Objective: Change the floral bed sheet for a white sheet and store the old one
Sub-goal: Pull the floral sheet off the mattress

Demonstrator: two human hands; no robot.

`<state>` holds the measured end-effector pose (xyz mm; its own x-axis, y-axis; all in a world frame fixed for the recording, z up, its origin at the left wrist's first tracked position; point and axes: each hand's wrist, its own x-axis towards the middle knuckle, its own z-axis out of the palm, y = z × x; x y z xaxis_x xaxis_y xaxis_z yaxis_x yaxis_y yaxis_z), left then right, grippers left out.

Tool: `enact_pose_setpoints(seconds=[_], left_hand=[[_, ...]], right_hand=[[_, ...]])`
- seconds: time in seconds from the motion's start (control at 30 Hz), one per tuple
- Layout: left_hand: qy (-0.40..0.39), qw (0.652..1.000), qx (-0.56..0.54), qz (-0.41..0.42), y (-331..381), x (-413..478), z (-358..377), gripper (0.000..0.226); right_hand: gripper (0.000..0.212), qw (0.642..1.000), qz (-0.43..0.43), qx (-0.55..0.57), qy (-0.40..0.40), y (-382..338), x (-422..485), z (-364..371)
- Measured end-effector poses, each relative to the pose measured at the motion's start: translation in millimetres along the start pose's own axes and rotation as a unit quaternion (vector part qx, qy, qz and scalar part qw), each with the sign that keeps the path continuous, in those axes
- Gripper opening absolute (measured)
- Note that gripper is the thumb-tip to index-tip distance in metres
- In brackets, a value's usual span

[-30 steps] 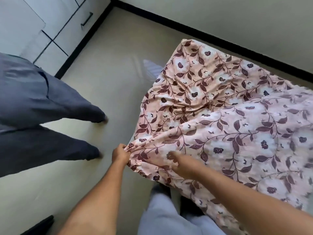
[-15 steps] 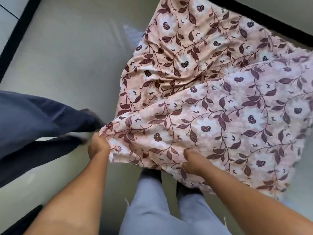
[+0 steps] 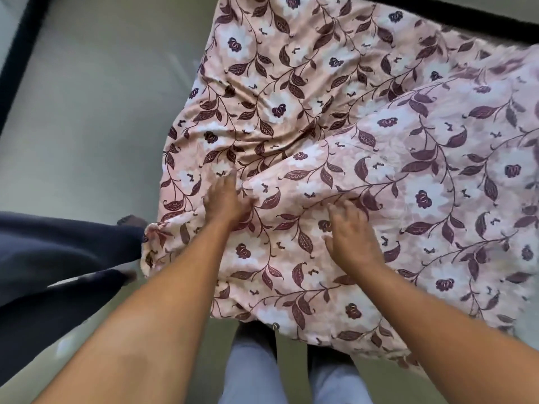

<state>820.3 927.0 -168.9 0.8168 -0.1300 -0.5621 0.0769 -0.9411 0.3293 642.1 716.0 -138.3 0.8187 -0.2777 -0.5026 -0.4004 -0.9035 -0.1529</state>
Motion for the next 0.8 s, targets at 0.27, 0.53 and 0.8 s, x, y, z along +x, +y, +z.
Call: enact_pose_setpoints(seconds=[0.27,0.53,0.8], left_hand=[[-0.067,0.881,0.256,0.392,35.9,-46.9,60.3,0.028],[-0.040,0.972,0.123,0.194,59.9,-11.4,58.5,0.022],[-0.084,0.996,0.025,-0.021,95.8,56.8,53.9,0.034]], right_hand=[[0.078,0.990,-0.102,-0.095,-0.002,23.5,65.4,-21.2],[0.035,0.966,-0.069,-0.099,-0.229,37.9,64.1,6.4],[0.039,0.978,-0.010,0.103,-0.179,28.8,87.0,-6.9]])
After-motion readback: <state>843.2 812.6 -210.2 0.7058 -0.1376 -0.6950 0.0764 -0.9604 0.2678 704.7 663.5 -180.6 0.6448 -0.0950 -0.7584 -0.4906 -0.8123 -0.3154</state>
